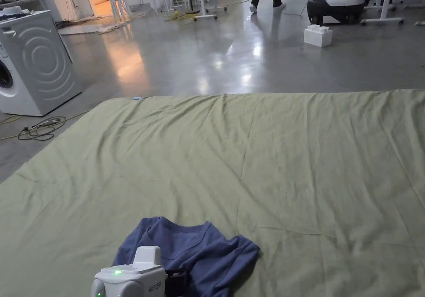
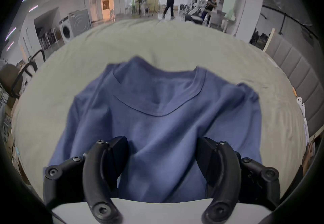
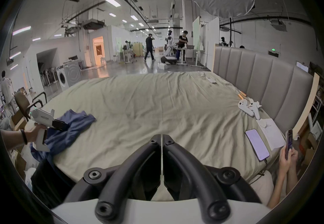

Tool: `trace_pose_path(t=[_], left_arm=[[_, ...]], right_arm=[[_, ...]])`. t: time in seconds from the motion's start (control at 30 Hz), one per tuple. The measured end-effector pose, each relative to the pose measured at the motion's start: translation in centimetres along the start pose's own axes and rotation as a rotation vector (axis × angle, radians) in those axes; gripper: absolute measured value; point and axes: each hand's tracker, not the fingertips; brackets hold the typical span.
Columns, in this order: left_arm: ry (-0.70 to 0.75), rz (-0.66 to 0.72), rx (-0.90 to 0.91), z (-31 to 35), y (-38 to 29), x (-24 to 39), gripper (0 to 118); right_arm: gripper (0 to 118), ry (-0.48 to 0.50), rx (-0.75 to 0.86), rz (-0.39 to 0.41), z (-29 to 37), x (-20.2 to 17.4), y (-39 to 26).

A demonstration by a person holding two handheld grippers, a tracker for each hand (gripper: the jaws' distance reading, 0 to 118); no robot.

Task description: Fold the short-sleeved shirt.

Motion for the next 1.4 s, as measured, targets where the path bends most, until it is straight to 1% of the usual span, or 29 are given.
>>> trace_pose_path(t=[0.03,0.07,0.1,0.13,0.17,0.2,0.23,0.27,0.33,0.43,0.47,0.5,0.6,0.63,0.67,0.77,0.83,0.93,0.97,1.0,1.03,1.07,1.1,1.13,1.2,1.27,1.33,1.4], left_arm=[[-0.001,-0.013,0.023,0.0,-0.2,0.2,80],[0.01,-0.035,0.036,0.3,-0.1,0.5,76],[0.02,-0.038,0.027,0.7,0.1,0.9,55],[0.021,-0.058,0.019,1.0,0.2,1.1,21],[0.015,-0.093,0.03,1.3,0.4,1.4,3],[0.004,-0.098,0.025,1.2,0.8,1.4,3],[0.028,-0.088,-0.022,0.8,1.2,1.8,3],[0.017,-0.065,-0.034,0.5,1.5,1.8,3],[-0.013,0.025,-0.048,1.1,2.4,1.2,3],[-0.115,0.217,0.11,4.1,5.4,-0.3,3],[-0.153,0.252,0.186,5.6,6.9,-0.1,3],[-0.16,0.256,0.225,7.3,9.1,0.2,3],[-0.195,0.139,0.35,11.3,13.6,3.8,3],[-0.236,0.073,0.373,12.3,15.2,5.7,3],[-0.273,0.056,0.378,13.0,16.3,7.5,3],[-0.38,-0.045,0.395,13.3,17.3,13.6,3],[-0.479,-0.104,0.385,12.5,17.0,18.2,3],[-0.614,-0.177,0.409,11.7,16.7,25.9,3],[-0.636,-0.166,0.414,11.9,17.3,28.5,3],[-0.682,-0.173,0.374,11.9,17.5,31.1,3],[-0.714,-0.243,0.324,11.6,16.9,33.9,3],[-0.72,-0.317,0.313,11.5,16.2,36.3,3],[-0.724,-0.411,0.3,11.3,14.1,38.7,3],[-0.752,-0.467,0.257,10.7,11.9,40.4,3],[-0.825,-0.489,0.144,9.3,7.1,43.2,3],[-0.861,-0.548,0.052,8.2,1.5,45.4,3],[-0.936,-0.628,-0.004,8.0,-3.6,46.5,3],[-0.978,-0.675,-0.09,8.0,-7.4,47.6,3]], right_arm=[[2,-0.007,-0.013,-0.01,-0.4,0.3,-0.2],[2,-0.007,-0.027,-0.024,-0.7,0.8,-0.3],[2,-0.007,-0.033,-0.038,-0.8,1.1,-0.4],[2,-0.012,-0.036,-0.052,-0.9,1.3,-0.5],[2,-0.011,-0.038,-0.06,-1.0,1.5,-0.7],[2,-0.01,-0.045,-0.068,-1.0,1.8,-0.8],[2,-0.009,-0.051,-0.072,-1.1,2.0,-0.9],[2,-0.009,-0.054,-0.074,-1.1,2.1,-1.0],[2,-0.004,-0.055,-0.073,-0.7,2.3,-1.1],[2,0.012,-0.046,-0.078,-0.1,2.7,-1.4],[2,0.016,-0.049,-0.077,0.1,2.9,-1.5],[2,0.014,-0.05,-0.072,0.3,3.1,-1.7],[2,0.001,-0.047,-0.067,1.2,3.6,-2.1],[2,-0.005,-0.042,-0.077,1.5,3.8,-2.3],[2,-0.009,-0.04,-0.093,1.9,4.1,-2.5],[2,-0.028,-0.036,-0.135,2.8,4.6,-3.2],[2,-0.037,-0.037,-0.147,3.5,5.0,-3.5],[2,-0.066,-0.047,-0.133,4.3,5.5,-3.6],[2,-0.082,-0.049,-0.122,4.5,5.7,-3.6],[2,-0.097,-0.046,-0.117,4.7,6.1,-3.8],[2,-0.106,-0.044,-0.123,4.9,6.4,-3.9],[2,-0.117,-0.044,-0.135,5.1,6.7,-4.1],[2,-0.131,-0.045,-0.159,5.3,7.0,-4.4],[2,-0.138,-0.048,-0.178,5.3,7.2,-4.7],[2,-0.148,-0.061,-0.205,5.5,7.5,-5.4],[2,-0.145,-0.082,-0.224,5.5,7.7,-6.0],[2,-0.139,-0.105,-0.223,5.5,7.7,-6.5],[2,-0.143,-0.122,-0.209,5.5,7.5,-6.7]])
